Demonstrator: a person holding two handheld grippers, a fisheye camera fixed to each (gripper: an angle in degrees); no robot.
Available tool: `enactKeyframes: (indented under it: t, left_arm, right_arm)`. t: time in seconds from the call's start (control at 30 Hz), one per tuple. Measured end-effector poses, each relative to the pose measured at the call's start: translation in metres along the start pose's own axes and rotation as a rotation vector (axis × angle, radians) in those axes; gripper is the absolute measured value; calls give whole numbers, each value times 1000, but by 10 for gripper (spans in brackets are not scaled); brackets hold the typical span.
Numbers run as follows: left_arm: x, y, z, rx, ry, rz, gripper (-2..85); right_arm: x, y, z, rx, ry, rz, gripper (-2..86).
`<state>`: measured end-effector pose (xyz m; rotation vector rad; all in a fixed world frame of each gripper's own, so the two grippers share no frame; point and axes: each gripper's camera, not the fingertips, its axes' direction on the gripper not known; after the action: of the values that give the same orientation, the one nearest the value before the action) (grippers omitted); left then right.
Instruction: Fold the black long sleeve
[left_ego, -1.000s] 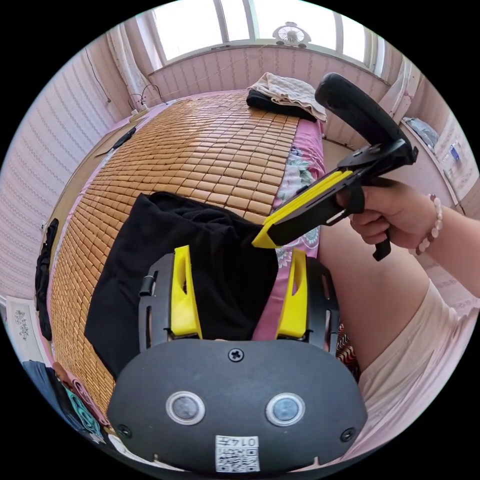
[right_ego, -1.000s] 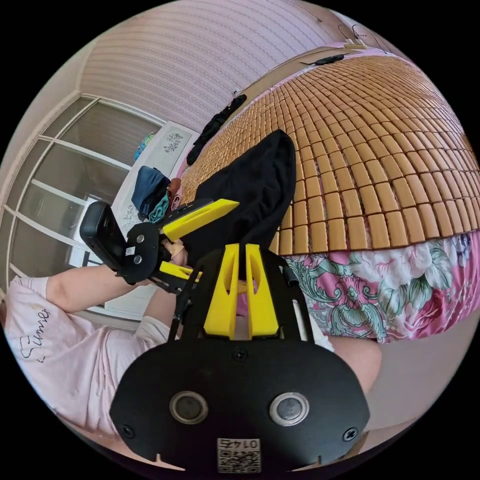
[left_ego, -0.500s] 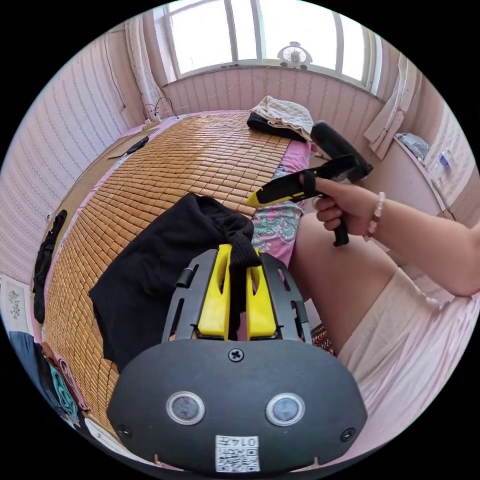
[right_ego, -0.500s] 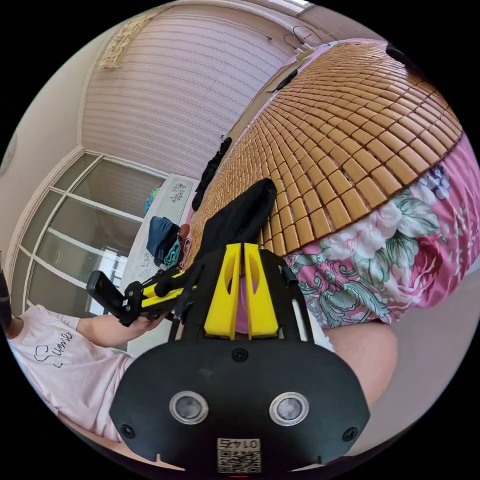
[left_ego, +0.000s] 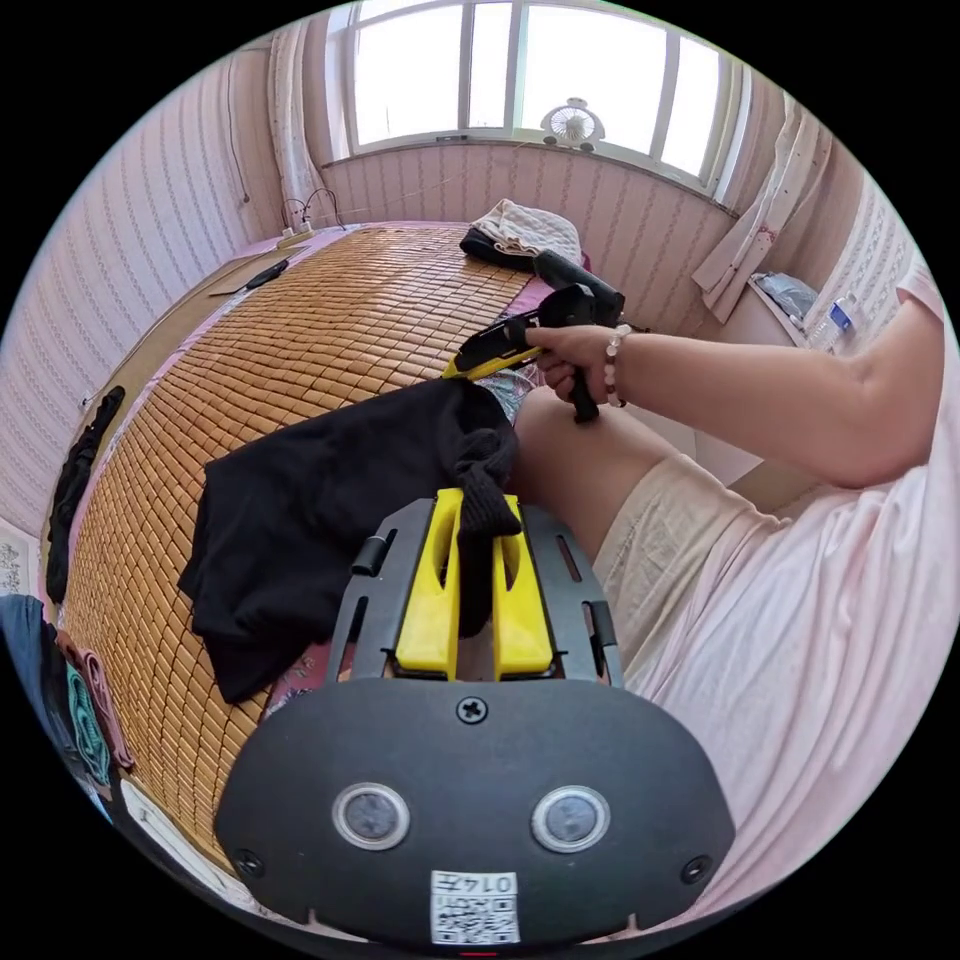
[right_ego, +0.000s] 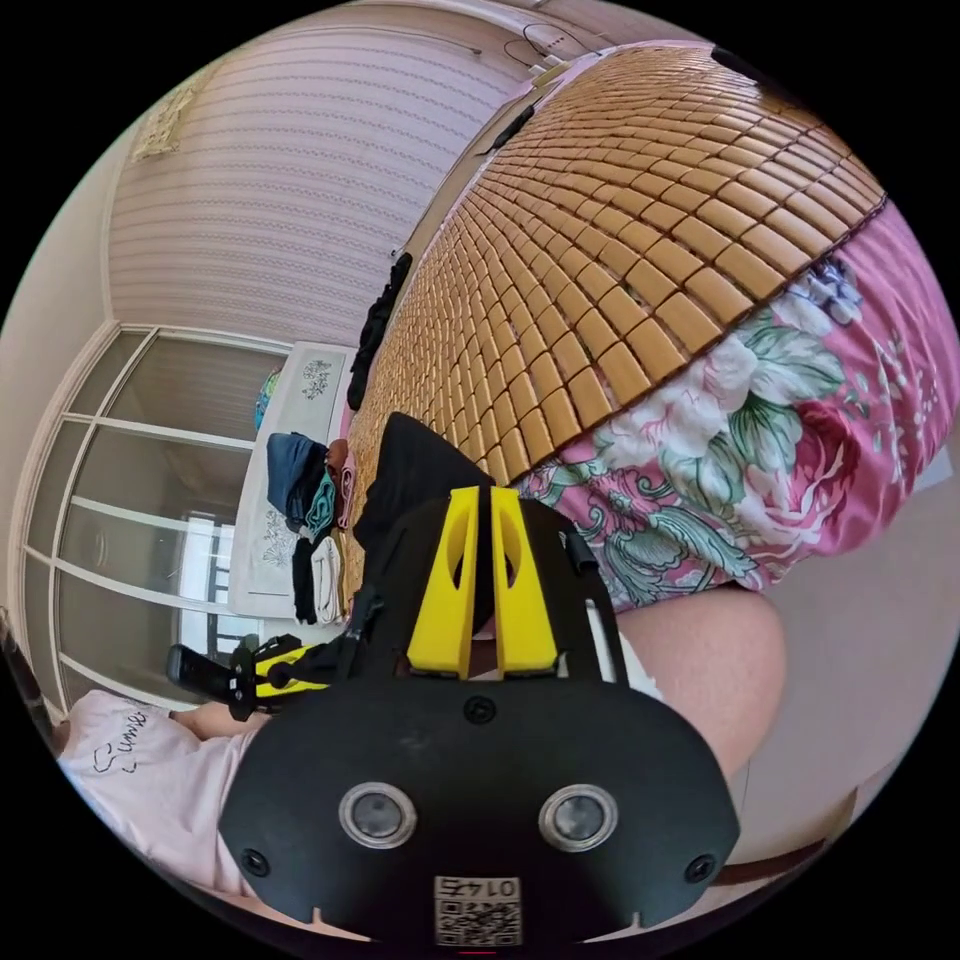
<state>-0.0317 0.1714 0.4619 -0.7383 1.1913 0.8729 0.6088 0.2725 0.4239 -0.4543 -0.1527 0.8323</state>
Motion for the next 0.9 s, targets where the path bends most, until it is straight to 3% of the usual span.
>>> enactKeyframes:
  t: [0.33,0.53,0.7,0.9]
  left_arm:
    - [-9,11,-41,97,251,-42,43]
    - [-40,19,-62,174,237,-178,35]
    - [-97,54,-76,228,135,-460,33]
    - [-174,102,-49,66,-125,-799,60]
  right_arm:
    - [-37,38,-69,92,-23,-73,9]
    - [-102,2,-41,46,9,-195,9]
    - [-169,-51,48,-101,65,-289,16]
    - [-201,-80,141,-190,196,-381,42]
